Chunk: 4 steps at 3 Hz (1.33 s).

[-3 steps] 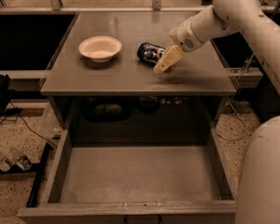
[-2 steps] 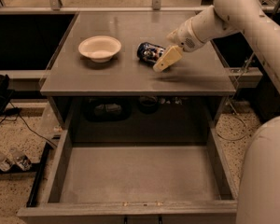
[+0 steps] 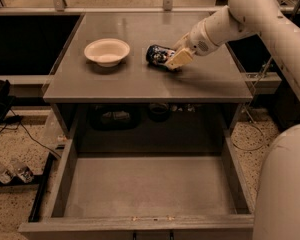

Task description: Place pepsi can into top drawer

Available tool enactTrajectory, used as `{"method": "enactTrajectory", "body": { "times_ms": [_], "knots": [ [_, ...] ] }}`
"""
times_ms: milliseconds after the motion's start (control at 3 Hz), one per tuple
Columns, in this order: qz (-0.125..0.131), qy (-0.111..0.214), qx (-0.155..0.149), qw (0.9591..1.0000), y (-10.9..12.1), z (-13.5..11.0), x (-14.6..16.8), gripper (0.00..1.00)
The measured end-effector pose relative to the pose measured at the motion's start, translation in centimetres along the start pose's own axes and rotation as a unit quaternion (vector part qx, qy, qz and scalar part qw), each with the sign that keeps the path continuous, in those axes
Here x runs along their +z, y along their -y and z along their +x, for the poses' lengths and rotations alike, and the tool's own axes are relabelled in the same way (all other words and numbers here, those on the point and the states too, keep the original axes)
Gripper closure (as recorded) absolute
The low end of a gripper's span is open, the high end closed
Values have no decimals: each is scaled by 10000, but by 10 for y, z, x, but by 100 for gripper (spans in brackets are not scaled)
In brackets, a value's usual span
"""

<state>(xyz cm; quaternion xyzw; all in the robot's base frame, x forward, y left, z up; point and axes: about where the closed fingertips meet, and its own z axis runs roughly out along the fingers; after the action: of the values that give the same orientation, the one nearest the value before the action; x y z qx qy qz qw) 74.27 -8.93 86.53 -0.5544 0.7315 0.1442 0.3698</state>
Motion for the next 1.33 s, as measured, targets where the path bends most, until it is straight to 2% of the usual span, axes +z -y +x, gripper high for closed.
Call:
{"method": "enactTrajectory", "body": {
  "times_ms": [333, 667, 1333],
  "knots": [
    [0, 0, 0, 10000, 0, 0, 0, 88],
    [-3, 0, -4, 10000, 0, 0, 0, 100],
    [-49, -76, -245, 9997, -14, -12, -11, 100]
  ]
}}
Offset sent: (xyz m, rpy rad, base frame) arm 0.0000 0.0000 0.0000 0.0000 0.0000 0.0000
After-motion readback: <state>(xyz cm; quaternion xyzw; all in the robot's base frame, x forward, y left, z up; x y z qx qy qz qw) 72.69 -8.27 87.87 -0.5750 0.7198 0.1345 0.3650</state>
